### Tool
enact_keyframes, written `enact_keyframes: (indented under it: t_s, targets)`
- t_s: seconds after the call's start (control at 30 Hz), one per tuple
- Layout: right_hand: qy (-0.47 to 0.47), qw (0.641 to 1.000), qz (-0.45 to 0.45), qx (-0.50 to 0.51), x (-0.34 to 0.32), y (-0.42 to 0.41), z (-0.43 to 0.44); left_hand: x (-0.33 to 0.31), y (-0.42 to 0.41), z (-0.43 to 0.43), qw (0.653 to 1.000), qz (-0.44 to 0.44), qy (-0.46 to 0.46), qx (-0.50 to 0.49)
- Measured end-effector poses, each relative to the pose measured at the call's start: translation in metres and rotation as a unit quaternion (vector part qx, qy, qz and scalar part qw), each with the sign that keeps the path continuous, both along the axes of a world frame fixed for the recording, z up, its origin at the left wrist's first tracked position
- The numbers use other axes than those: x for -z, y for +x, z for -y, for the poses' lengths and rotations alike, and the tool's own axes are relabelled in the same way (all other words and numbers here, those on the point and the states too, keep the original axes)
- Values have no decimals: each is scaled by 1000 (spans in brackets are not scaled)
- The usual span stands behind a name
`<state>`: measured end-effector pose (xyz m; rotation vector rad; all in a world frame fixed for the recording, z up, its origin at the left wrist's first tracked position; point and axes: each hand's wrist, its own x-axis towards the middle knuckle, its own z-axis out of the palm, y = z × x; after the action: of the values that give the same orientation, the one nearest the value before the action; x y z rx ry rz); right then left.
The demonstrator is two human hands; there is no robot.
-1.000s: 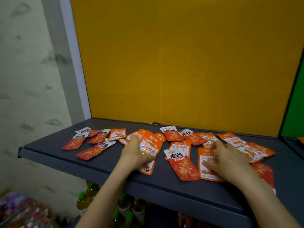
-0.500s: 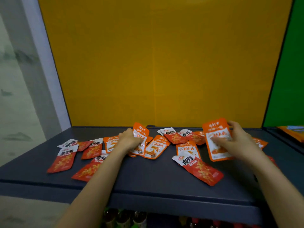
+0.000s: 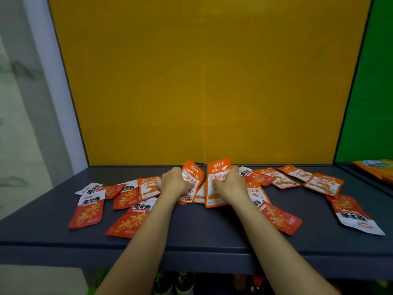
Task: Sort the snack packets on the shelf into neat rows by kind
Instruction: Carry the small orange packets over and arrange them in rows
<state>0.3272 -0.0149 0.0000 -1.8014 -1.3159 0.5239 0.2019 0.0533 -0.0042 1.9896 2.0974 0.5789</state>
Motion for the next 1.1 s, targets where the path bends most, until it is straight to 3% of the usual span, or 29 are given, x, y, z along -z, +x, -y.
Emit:
enact_keyframes:
  t_s: [0.27, 0.5, 0.6, 0.7, 0.8, 0.9, 1.1]
  targets:
    - [-53, 993, 100, 20, 14, -20, -14, 7, -2, 5, 993, 77, 88, 33]
    - [-72, 990, 113, 45, 18, -20, -21, -6, -6, 21, 951, 201, 233, 26]
    - [-69, 991, 107, 51, 19, -20, -22, -18, -27, 12, 935, 300, 190, -4]
    - [-65, 991, 109, 50, 20, -21, -23, -13, -52, -4, 959, 267, 94, -32]
    - [-70, 989, 125, 42, 21, -24, -22, 3, -64, -9, 983, 169, 24, -64]
    - [-62, 989, 130, 29, 21, -25, -21, 11, -65, -13, 993, 91, 15, -77]
    - [-50, 995, 87, 1, 23, -23, -27, 9, -60, -14, 995, 74, 34, -51]
